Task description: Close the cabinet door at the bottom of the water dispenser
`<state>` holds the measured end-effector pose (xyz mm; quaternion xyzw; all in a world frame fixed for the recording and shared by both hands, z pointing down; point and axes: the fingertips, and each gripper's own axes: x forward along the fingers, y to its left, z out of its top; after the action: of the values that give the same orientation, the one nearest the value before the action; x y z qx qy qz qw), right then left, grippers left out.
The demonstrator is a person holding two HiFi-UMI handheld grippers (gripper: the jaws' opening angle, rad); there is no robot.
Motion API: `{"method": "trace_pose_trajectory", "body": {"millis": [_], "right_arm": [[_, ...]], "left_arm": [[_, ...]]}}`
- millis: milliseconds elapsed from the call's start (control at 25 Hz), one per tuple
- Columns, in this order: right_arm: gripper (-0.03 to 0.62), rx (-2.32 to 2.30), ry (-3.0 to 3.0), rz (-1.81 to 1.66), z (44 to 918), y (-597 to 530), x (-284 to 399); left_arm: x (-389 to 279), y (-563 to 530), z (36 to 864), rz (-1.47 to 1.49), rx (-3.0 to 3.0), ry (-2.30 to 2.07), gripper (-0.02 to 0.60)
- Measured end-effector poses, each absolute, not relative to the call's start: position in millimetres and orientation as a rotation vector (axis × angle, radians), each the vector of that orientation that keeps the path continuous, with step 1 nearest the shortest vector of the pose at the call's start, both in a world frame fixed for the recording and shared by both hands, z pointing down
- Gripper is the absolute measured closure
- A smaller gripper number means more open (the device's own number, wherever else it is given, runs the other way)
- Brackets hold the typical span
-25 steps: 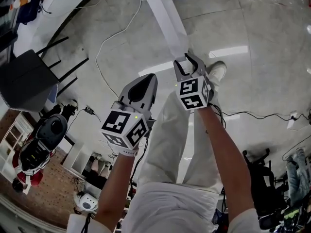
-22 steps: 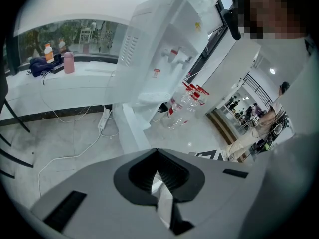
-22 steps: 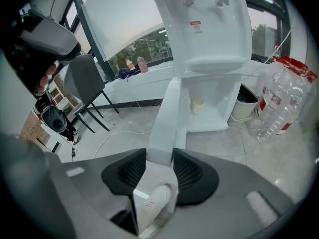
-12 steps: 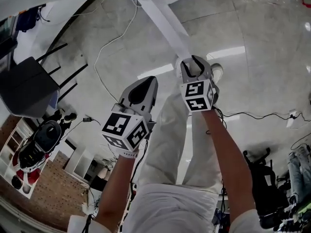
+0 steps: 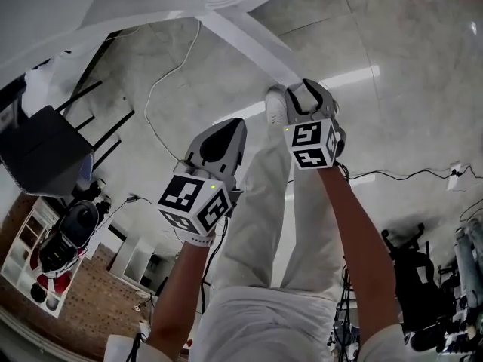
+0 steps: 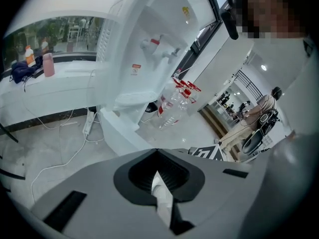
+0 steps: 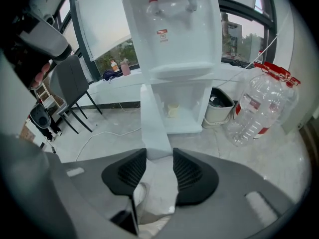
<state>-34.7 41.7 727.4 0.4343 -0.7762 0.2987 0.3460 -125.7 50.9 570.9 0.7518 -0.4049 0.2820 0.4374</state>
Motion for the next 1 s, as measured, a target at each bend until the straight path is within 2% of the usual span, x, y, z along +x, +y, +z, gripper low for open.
{"method": "trace_pose_trajectory", "body": {"millis": [520, 1000], "right_arm": [[0.414, 1.111, -2.019, 0.705, 730.1, -2.1, 6.9], [0.404, 1.104, -2.030, 0.694, 729.4, -38.4, 33.6]], "left_arm": [[-82.1, 11.3, 580.1, 0.745, 1.896, -0.923, 0.577], [-67.5, -11.9, 580.1, 0.755, 1.920, -0.886, 0.577]]}}
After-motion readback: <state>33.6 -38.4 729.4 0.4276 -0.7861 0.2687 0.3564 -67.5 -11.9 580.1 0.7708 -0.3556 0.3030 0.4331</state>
